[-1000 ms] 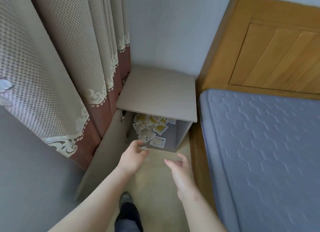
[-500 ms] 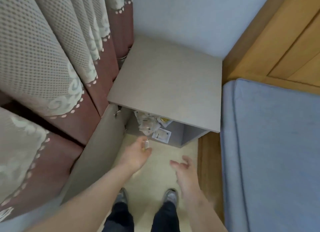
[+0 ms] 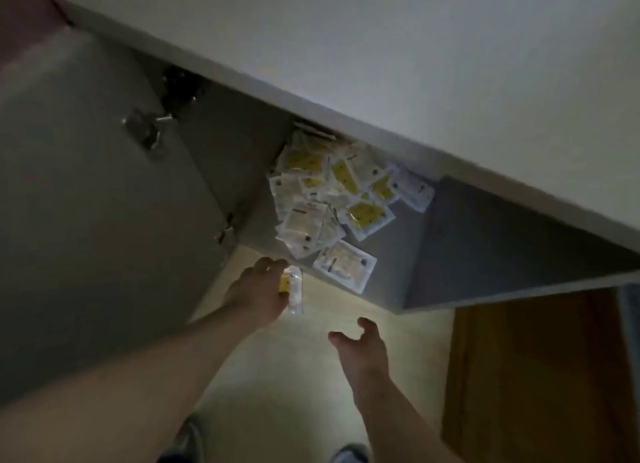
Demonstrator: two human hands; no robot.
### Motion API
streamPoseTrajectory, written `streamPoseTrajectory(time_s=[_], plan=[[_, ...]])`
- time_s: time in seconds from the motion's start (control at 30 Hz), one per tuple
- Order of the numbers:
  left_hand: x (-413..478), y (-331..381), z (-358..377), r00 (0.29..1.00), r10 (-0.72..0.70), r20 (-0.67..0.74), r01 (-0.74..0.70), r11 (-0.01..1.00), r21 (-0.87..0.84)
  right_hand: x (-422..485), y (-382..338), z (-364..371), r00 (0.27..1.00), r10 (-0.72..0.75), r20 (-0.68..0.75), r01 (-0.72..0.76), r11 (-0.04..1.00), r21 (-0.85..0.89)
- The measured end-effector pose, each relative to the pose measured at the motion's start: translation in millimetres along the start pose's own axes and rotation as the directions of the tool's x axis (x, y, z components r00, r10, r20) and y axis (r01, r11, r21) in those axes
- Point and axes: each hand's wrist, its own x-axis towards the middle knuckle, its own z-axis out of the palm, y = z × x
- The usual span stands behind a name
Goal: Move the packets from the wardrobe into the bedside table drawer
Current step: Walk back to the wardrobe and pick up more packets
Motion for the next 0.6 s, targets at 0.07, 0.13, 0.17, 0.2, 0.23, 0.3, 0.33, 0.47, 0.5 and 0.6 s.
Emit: streamPoseTrajectory(time_s=[0.07,0.13,0.17,0.2,0.23,0.3,0.33,0.47,0.5,0.6], plan=[[41.7,-12.0,29.9,0.994,0.075,-0.084,-0.065,0.992,0.112,48.8,4.2,18.4,0.992,-0.115,-0.058,0.107,0.986,-0.13],[83.3,-17.5,50.8,0.98,0.159,-0.117,-0.134,0.971,0.199,92.3,1.8,29.1,0.962,-0.252,-0.102,0.214,0.933,-0.29],[102.8,-18.2,58.4,0.973,0.195,-0.122,-0.163,0.959,0.233,110.9,-1.8,32.1,0.944,-0.314,-0.106,0.258,0.897,-0.36],[121.5,-18.2,64.3,0.964,0.231,-0.128,-0.191,0.945,0.267,127.5,-7.2,34.2,0.925,-0.365,-0.103,0.293,0.859,-0.42],[138.4,-17.1,68.8,0.956,0.263,-0.132,-0.216,0.932,0.292,143.6,-12.7,36.4,0.906,-0.413,-0.095,0.325,0.82,-0.471],[166.3,-12.8,76.8,0.941,0.305,-0.144,-0.252,0.92,0.299,170.5,-23.6,41.3,0.869,-0.493,-0.051,0.384,0.734,-0.56],[177.0,-9.5,81.2,0.941,0.308,-0.138,-0.259,0.921,0.291,181.3,-27.1,44.2,0.858,-0.513,-0.021,0.404,0.7,-0.589],[195.3,-3.9,96.1,0.959,0.279,-0.053,-0.26,0.938,0.227,209.9,-22.1,54.4,0.878,-0.472,0.075,0.396,0.631,-0.668],[194.4,-6.5,101.1,0.955,0.288,-0.066,-0.265,0.934,0.24,212.3,-15.3,56.6,0.875,-0.476,0.082,0.391,0.598,-0.7],[186.0,-17.0,111.6,0.91,0.376,-0.176,-0.308,0.896,0.321,213.3,5.9,60.5,0.825,-0.564,0.046,0.407,0.535,-0.74]])
